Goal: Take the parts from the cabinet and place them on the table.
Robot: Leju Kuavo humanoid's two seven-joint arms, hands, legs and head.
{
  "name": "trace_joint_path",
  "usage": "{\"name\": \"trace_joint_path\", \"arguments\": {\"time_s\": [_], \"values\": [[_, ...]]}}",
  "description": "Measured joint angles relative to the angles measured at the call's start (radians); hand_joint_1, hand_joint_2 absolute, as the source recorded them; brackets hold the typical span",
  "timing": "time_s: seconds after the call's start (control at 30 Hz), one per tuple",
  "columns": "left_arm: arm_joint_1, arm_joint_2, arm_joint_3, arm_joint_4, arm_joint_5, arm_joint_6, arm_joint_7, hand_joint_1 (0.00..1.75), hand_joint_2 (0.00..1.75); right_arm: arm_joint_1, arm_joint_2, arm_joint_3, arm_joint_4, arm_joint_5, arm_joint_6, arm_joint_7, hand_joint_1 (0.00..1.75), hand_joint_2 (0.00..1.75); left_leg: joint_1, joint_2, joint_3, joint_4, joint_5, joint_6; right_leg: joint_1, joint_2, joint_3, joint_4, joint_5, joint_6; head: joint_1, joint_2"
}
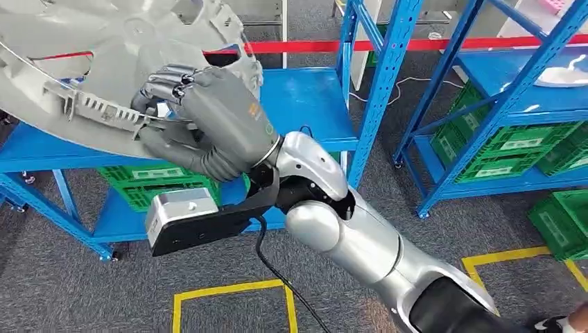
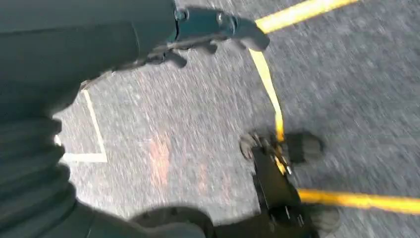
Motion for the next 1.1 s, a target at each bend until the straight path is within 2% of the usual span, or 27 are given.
{"name": "trace_joint_path", "arguments": {"time_s": [0.03, 0.1, 0.13, 0.17, 0.2, 0.23, 0.27, 0.33, 0.37, 0.4, 0.43, 0.47, 0.5, 0.53, 0.57, 0.6, 0.67, 0.7, 0.73, 0.77, 0.87, 0.9, 0.93, 0.97, 1.03, 1.07, 1.1], "values": [[0.0, 0.001, 0.0, 0.0, 0.0, 0.0, 0.0, 0.0, 1.75, 0.002, -0.001, 0.0, 0.001, 0.0, 0.0, 0.0, 1.75, 1.75, -0.004, 0.001, -0.017, 0.001, 0.012, 0.002, 0.001, 0.0, -0.005, 0.056, -0.012, -0.002, 0.0, 0.0], [0.0, 0.003, 0.0, 0.0, -0.002, 0.0, -0.001, 0.0, 1.75, 0.008, -0.003, 0.0, 0.005, 0.0, 0.0, 0.0, 1.75, 1.75, -0.01, 0.001, -0.053, 0.005, 0.038, 0.003, 0.009, 0.001, 0.041, 0.053, 0.046, -0.015, 0.0, 0.0], [0.0, 0.004, 0.0, 0.0, -0.002, 0.0, -0.002, 0.0, 1.75, 0.008, -0.003, 0.0, 0.005, 0.0, 0.0, 0.0, 1.75, 1.75, -0.013, 0.001, -0.068, 0.008, 0.049, 0.003, 0.016, 0.001, 0.092, -0.003, 0.084, -0.026, 0.0, 0.0], [0.0, 0.004, 0.0, 0.0, -0.002, 0.0, -0.002, 0.0, 1.75, 0.008, -0.003, 0.0, 0.005, 0.0, 0.0, 0.0, 1.75, 1.75, -0.017, 0.0, -0.08, 0.008, 0.06, 0.003, 0.024, 0.001, 0.156, -0.082, 0.098, -0.04, 0.0, 0.0], [0.0, 0.003, 0.0, 0.0, -0.002, 0.0, -0.003, 0.0, 1.75, 0.007, -0.002, 0.0, 0.005, 0.0, 0.0, 0.0, 1.75, 1.75, -0.015, -0.001, -0.085, 0.009, 0.07, 0.003, 0.033, 0.001, 0.227, -0.174, 0.071, -0.059, -0.001, 0.0], [0.001, 0.0, 0.0, 0.0, -0.003, 0.0, -0.003, 0.0, 1.75, 0.007, 0.001, 0.0, 0.005, 0.0, 0.0, 0.0, 1.75, 1.75, -0.02, -0.003, -0.091, 0.009, 0.08, -0.004, 0.035, -0.002, 0.281, -0.271, 0.032, -0.069, 0.0, 0.0], [0.003, 0.001, 0.0, 0.0, -0.003, 0.0, -0.003, 0.0, 1.75, 0.008, 0.002, 0.0, 0.005, 0.0, 0.0, -0.003, 1.75, 1.75, -0.015, 0.0, -0.089, 0.001, 0.093, -0.012, 0.039, -0.002, 0.272, -0.268, 0.039, -0.061, -0.002, 0.0], [0.004, 0.001, 0.0, 0.0, -0.005, 0.0, -0.003, 0.0, 1.75, 0.006, 0.002, -0.001, 0.005, 0.0, -0.001, -0.004, 1.75, 1.75, -0.01, 0.0, -0.09, -0.012, 0.116, -0.024, 0.042, 0.0, 0.26, -0.276, 0.056, -0.071, 0.008, 0.0], [0.008, 0.004, 0.0, 0.001, -0.005, 0.0, -0.003, 0.0, 1.75, 0.006, 0.002, -0.002, 0.005, 0.001, -0.001, -0.005, 1.75, 1.75, -0.015, -0.001, -0.096, -0.017, 0.125, -0.03, 0.031, -0.003, 0.254, -0.292, 0.078, -0.076, 0.007, 0.0], [0.008, 0.005, 0.0, 0.001, -0.005, 0.0, -0.004, 0.0, 1.75, 0.005, 0.002, -0.003, 0.005, 0.0, -0.001, -0.006, 1.75, 1.75, -0.012, -0.004, -0.107, 0.0, 0.083, -0.032, 0.027, -0.006, 0.244, -0.296, 0.094, -0.081, 0.009, 0.0], [0.01, 0.001, 0.0, 0.002, -0.006, 0.0, -0.004, 0.0, 1.75, 0.004, 0.002, -0.003, 0.005, 0.0, -0.002, -0.006, 1.75, 1.75, -0.01, -0.005, -0.119, 0.042, 0.016, -0.038, 0.024, -0.005, 0.229, -0.296, 0.109, -0.088, 0.003, 0.0], [0.011, 0.001, 0.0, 0.002, -0.006, 0.0, -0.004, 0.0, 1.75, 0.006, 0.002, -0.003, 0.005, 0.001, -0.002, -0.006, 1.75, 1.75, -0.006, -0.004, -0.131, 0.115, -0.055, -0.046, 0.023, -0.005, 0.212, -0.296, 0.122, -0.085, 0.002, 0.0], [0.011, 0.003, 0.0, 0.002, -0.007, 0.0, -0.005, 0.0, 1.75, 0.008, 0.002, -0.003, 0.005, 0.001, -0.002, -0.005, 1.75, 1.75, -0.003, -0.004, -0.143, 0.19, -0.101, -0.053, 0.023, -0.005, 0.2, -0.295, 0.135, -0.084, 0.001, 0.0], [0.011, 0.003, 0.0, 0.002, -0.009, 0.0, -0.006, 0.0, 1.75, 0.009, 0.002, -0.003, 0.005, 0.001, -0.002, -0.006, 1.75, 1.75, 0.0, -0.004, -0.151, 0.257, -0.12, -0.058, 0.022, -0.006, 0.182, -0.292, 0.148, -0.081, 0.002, 0.0], [0.011, 0.004, 0.0, 0.002, -0.011, 0.0, -0.006, 0.0, 1.75, 0.01, 0.002, -0.003, 0.005, 0.001, -0.003, -0.005, 1.75, 1.75, 0.003, -0.004, -0.148, 0.298, -0.106, -0.063, 0.019, -0.007, 0.164, -0.289, 0.16, -0.077, 0.002, 0.0], [0.011, 0.005, 0.0, 0.002, -0.013, 0.0, -0.006, 0.0, 1.75, 0.014, 0.002, -0.004, 0.005, 0.003, -0.004, -0.005, 1.75, 1.75, 0.006, -0.004, -0.125, 0.299, -0.064, -0.068, 0.015, -0.008, 0.143, -0.282, 0.173, -0.072, 0.002, 0.0], [0.011, 0.005, 0.0, 0.001, -0.015, 0.0, -0.007, 0.0, 1.75, 0.023, 0.002, -0.006, 0.005, 0.007, -0.007, -0.004, 1.75, 1.75, 0.016, -0.004, -0.021, 0.187, -0.005, -0.082, 0.005, -0.008, 0.104, -0.263, 0.189, -0.058, 0.002, 0.0], [0.009, 0.005, 0.0, 0.0, -0.017, 0.0, -0.007, 0.0, 1.75, 0.025, 0.002, -0.007, 0.004, 0.01, -0.008, -0.004, 1.75, 1.75, 0.023, -0.004, 0.044, 0.097, -0.034, -0.09, 0.007, -0.007, 0.091, -0.249, 0.195, -0.051, 0.001, 0.0], [0.006, 0.0, 0.0, 0.0, -0.018, 0.0, -0.008, 0.0, 1.75, 0.026, 0.002, -0.009, 0.002, 0.013, -0.01, -0.004, 1.75, 1.75, 0.011, -0.008, 0.098, 0.019, -0.082, -0.09, 0.007, -0.006, 0.075, -0.241, 0.2, -0.044, -0.003, 0.0], [0.003, 0.003, 0.0, -0.001, -0.018, 0.0, -0.008, 0.0, 1.75, 0.029, 0.002, -0.01, 0.0, 0.016, -0.011, -0.004, 1.75, 1.75, 0.009, -0.01, 0.095, 0.007, -0.092, -0.058, 0.009, -0.006, 0.072, -0.24, 0.21, -0.038, 0.001, 0.0], [0.007, 0.003, 0.0, 0.0, -0.027, 0.0, -0.008, 0.0, 1.75, 0.041, -0.002, -0.013, -0.001, 0.021, -0.011, -0.002, 1.75, 1.75, 0.006, -0.005, 0.062, 0.006, -0.067, -0.022, 0.004, -0.006, 0.063, -0.25, 0.244, -0.019, 0.002, 0.0], [0.007, 0.003, 0.0, 0.0, -0.03, 0.0, -0.008, 0.0, 1.75, 0.043, -0.005, -0.013, -0.002, 0.023, -0.011, -0.002, 1.75, 1.75, 0.007, 0.001, 0.06, 0.007, -0.055, -0.011, 0.002, -0.004, 0.052, -0.239, 0.216, -0.015, 0.003, 0.0], [0.008, 0.003, 0.0, 0.0, -0.035, 0.0, -0.006, 0.0, 1.75, 0.043, -0.008, -0.013, -0.002, 0.028, -0.011, 0.003, 1.75, 1.75, 0.007, 0.001, 0.043, 0.007, -0.043, -0.004, 0.002, -0.004, 0.039, -0.202, 0.154, -0.011, 0.006, 0.0], [0.008, 0.005, 0.0, 0.0, -0.037, 0.0, -0.006, 0.0, 1.75, 0.043, -0.008, -0.016, -0.003, 0.031, -0.011, 0.008, 1.75, 1.75, 0.006, 0.001, 0.025, 0.007, -0.029, -0.001, 0.003, -0.003, 0.02, -0.129, 0.08, -0.007, 0.008, 0.0], [0.008, 0.005, 0.0, 0.0, -0.039, -0.002, -0.006, 0.0, 1.75, 0.048, -0.011, -0.016, -0.006, 0.035, -0.011, 0.009, 1.75, 1.75, 0.001, 0.001, -0.009, 0.008, -0.003, 0.003, 0.004, -0.003, -0.009, 0.022, -0.003, -0.006, 0.008, 0.0], [0.008, 0.005, 0.0, 0.0, -0.04, -0.004, -0.006, 0.0, 1.75, 0.054, -0.013, -0.016, -0.007, 0.039, -0.011, 0.011, 1.75, 1.75, -0.002, 0.001, -0.025, 0.009, 0.01, 0.004, 0.006, -0.003, -0.006, 0.067, -0.001, -0.01, 0.008, 0.0], [0.008, 0.005, 0.0, 0.0, -0.045, -0.005, -0.006, 0.0, 1.75, 0.06, -0.016, -0.017, -0.007, 0.039, -0.011, 0.015, 1.75, 1.75, -0.004, 0.001, -0.041, 0.01, 0.022, 0.004, 0.009, -0.002, 0.017, 0.068, 0.028, -0.016, 0.008, 0.0]]}}
